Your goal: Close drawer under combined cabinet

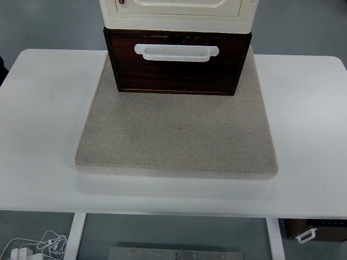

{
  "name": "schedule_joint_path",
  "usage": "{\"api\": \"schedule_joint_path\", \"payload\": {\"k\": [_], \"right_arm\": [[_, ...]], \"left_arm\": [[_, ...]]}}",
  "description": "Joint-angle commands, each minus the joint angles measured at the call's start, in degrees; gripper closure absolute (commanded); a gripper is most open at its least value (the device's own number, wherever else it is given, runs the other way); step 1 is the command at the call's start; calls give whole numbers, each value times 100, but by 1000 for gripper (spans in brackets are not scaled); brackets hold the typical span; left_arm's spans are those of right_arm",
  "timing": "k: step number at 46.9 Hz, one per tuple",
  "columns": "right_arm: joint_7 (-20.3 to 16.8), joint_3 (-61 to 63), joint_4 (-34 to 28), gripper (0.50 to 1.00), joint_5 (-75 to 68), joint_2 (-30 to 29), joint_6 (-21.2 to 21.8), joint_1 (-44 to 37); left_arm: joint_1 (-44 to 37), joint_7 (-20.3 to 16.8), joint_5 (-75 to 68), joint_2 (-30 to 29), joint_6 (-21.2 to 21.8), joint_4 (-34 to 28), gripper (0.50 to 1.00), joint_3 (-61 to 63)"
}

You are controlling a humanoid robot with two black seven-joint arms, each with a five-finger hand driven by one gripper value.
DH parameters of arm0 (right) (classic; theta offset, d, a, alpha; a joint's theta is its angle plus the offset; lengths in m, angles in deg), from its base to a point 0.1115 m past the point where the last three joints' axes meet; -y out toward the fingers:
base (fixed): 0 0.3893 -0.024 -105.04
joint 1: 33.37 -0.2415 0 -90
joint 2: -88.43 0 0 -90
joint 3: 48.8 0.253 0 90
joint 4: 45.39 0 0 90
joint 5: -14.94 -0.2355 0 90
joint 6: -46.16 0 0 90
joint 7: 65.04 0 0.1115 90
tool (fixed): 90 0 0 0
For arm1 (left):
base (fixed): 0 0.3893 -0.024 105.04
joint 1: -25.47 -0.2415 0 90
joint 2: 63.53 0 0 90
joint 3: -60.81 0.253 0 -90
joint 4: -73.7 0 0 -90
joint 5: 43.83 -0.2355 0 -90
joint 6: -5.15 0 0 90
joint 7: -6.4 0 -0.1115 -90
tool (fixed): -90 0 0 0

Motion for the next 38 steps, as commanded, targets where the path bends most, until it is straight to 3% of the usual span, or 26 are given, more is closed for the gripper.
{"api": "schedule_joint_path", "payload": {"k": [1,18,38], "right_arm": [[1,-17,0,548,-8,0,0,-3],[1,-17,0,548,-8,0,17,-3],[10,-17,0,548,1,0,18,-3]], "left_arm": [[8,2,56,-17,137,-418,500,-32],[-133,-6,108,88,243,-2871,500,380],[-1214,99,144,950,304,-3047,500,548]]}}
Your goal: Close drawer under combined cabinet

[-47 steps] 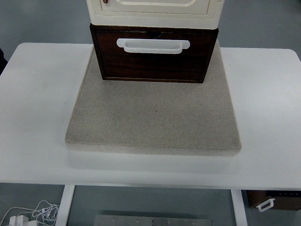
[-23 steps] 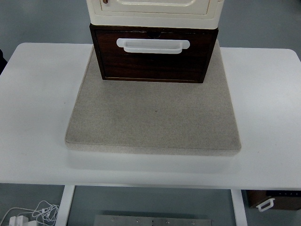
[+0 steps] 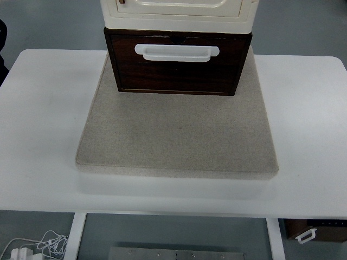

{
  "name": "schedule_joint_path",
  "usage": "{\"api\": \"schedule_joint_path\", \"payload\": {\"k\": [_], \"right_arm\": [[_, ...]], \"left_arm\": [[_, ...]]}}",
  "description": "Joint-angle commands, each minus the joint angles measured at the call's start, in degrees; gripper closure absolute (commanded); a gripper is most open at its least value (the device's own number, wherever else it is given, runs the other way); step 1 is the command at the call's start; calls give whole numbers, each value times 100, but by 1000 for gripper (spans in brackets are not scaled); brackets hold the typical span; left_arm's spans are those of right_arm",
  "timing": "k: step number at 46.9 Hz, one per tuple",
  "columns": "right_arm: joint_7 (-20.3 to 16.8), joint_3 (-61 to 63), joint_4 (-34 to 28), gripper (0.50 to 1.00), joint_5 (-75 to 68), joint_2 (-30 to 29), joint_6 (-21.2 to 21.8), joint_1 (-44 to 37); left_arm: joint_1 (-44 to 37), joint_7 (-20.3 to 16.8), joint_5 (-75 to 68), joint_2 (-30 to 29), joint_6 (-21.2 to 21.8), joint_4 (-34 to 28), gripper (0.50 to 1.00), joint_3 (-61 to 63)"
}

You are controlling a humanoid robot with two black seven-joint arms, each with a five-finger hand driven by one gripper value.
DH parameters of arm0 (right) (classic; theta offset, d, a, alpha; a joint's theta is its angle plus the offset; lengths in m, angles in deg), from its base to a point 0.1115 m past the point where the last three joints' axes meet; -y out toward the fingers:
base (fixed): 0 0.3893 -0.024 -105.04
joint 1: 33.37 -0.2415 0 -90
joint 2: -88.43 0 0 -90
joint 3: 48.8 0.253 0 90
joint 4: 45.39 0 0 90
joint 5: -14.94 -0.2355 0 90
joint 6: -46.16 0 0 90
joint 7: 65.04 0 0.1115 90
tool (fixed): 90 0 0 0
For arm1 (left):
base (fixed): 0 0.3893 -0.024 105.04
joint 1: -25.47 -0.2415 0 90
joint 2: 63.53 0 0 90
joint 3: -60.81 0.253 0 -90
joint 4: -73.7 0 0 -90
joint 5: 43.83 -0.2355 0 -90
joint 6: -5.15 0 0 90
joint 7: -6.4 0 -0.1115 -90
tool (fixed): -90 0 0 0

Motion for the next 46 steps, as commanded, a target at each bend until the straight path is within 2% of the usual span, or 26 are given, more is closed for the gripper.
{"api": "schedule_joint_path", "payload": {"k": [1,13,23,40,46], "right_arm": [[3,-24,0,548,0,0,3,1],[20,-15,0,548,0,0,12,9],[20,37,0,548,-8,0,12,18],[20,38,0,548,-8,0,12,9],[11,37,0,548,-17,0,12,9]], "left_arm": [[-175,8,4,109,4,-8,500,-3],[-791,-1,346,189,-162,-26,500,-29],[-861,-27,1006,312,-646,-17,500,-29],[-809,-124,1033,962,-690,-8,500,-47],[-800,-194,1033,1024,-690,-8,500,-29]]}}
